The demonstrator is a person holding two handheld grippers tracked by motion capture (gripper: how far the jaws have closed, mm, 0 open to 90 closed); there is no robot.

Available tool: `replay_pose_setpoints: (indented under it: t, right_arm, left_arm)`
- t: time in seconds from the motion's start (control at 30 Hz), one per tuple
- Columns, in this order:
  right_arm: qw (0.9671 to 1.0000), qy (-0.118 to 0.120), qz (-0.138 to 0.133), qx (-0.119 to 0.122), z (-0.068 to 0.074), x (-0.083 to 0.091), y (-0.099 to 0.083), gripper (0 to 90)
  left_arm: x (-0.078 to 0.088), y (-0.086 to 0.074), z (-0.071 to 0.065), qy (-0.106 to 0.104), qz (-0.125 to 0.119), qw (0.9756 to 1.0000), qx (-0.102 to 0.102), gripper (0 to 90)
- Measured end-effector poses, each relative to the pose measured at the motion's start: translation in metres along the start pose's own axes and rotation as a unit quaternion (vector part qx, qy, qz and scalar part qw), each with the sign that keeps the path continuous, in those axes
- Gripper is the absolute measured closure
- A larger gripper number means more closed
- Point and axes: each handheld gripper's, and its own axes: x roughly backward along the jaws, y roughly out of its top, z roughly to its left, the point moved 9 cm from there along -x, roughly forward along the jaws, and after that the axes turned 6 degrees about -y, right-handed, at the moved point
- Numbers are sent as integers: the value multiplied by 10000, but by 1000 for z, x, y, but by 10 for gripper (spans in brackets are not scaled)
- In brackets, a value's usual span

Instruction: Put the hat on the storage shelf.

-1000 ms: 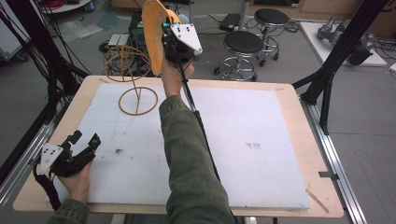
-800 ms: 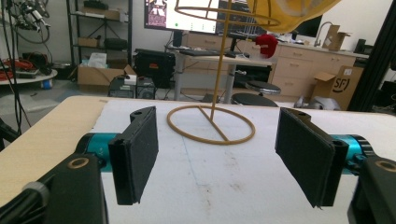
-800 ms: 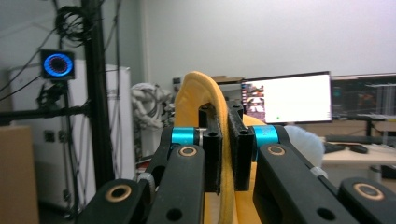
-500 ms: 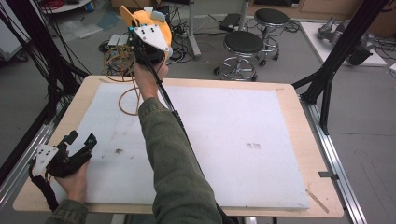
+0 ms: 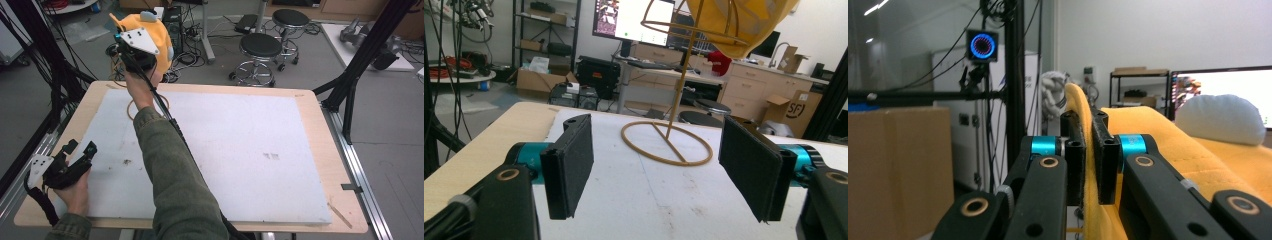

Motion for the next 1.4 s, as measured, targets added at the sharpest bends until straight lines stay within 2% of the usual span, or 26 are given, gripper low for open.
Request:
replay_pose_setpoints:
  t: [0.03, 0.1, 0.13, 0.23, 0.33, 0.5, 0.57, 0.7, 0.8, 0.93, 1.1, 1.13, 1.4]
  right_arm:
    - [9999, 30, 80, 60, 9, -2, -4, 860]
    - [9999, 42, 108, 125, 11, -3, -6, 860]
    - [9996, 69, 175, 188, 19, -5, -10, 860]
    - [9995, 118, 215, 214, 26, -6, -15, 859]
    - [9984, 291, 357, 315, 42, -9, -28, 859]
    - [9974, 411, 460, 365, 53, -12, -43, 858]
    - [9968, 454, 543, 379, 60, -14, -55, 856]
    - [9960, 475, 646, 386, 63, -16, -68, 854]
    - [9943, 434, 833, 513, 65, -19, -81, 850]
    - [9905, 465, 1142, 600, 65, -23, -97, 843]
    - [9856, 549, 1375, 819, 69, -23, -111, 825]
    - [9842, 596, 1450, 824, 70, -23, -114, 825]
    - [9815, 675, 1632, 740, 68, -24, -122, 825]
  left_arm:
    - [0, 0, 0, 4, -4, 10000, 22, 302]
    - [1, 1, 1, 5, -35, 10000, 58, 302]
    - [1, 1, 1, 3, -30, 10000, 56, 302]
    - [3, 3, 3, 26, -73, 9999, 116, 302]
    - [5, 3, 6, 50, -78, 9998, 182, 302]
    - [6, 2, 8, 62, -89, 9997, 241, 302]
    - [6, 3, 8, 67, -130, 9995, 270, 302]
    - [6, 2, 9, 79, -108, 9996, 265, 302]
    - [7, 3, 10, 87, -157, 9991, 383, 304]
    - [7, 3, 9, 83, -147, 9991, 388, 304]
    - [7, 3, 8, 76, -161, 9991, 374, 306]
    - [7, 3, 8, 76, -159, 9991, 379, 306]
    - [6, 3, 7, 50, -142, 9991, 388, 306]
